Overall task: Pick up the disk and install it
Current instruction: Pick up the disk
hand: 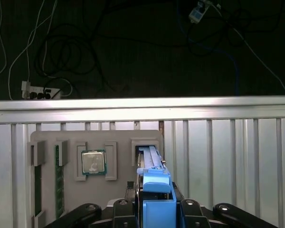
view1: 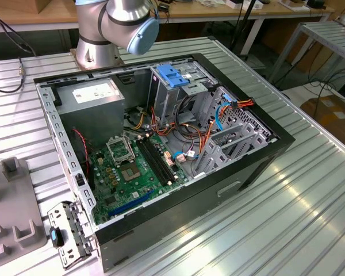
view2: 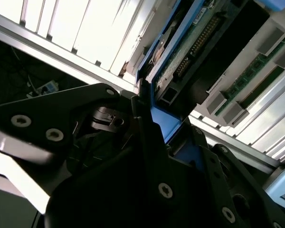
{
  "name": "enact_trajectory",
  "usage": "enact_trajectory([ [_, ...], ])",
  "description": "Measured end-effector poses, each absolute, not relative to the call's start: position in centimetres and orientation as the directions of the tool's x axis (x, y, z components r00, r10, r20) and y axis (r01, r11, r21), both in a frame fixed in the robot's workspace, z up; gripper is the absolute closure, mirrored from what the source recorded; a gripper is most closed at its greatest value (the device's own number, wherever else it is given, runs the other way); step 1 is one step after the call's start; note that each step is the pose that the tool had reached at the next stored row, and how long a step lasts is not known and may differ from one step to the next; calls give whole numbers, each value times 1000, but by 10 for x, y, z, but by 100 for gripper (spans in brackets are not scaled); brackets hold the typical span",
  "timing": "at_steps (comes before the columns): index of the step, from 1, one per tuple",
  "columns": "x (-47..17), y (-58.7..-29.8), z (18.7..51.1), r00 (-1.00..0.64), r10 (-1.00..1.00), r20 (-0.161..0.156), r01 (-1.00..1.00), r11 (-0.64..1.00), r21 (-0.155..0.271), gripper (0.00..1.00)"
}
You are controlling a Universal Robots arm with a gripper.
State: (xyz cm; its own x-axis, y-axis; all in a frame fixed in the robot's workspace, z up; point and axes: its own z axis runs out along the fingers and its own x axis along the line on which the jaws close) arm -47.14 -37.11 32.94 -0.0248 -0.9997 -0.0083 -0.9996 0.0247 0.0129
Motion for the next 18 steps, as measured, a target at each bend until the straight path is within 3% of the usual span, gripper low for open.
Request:
enact_trajectory([
  [18, -471, -371, 348, -25, -1000, 0, -1000, 25, 12, 63],
])
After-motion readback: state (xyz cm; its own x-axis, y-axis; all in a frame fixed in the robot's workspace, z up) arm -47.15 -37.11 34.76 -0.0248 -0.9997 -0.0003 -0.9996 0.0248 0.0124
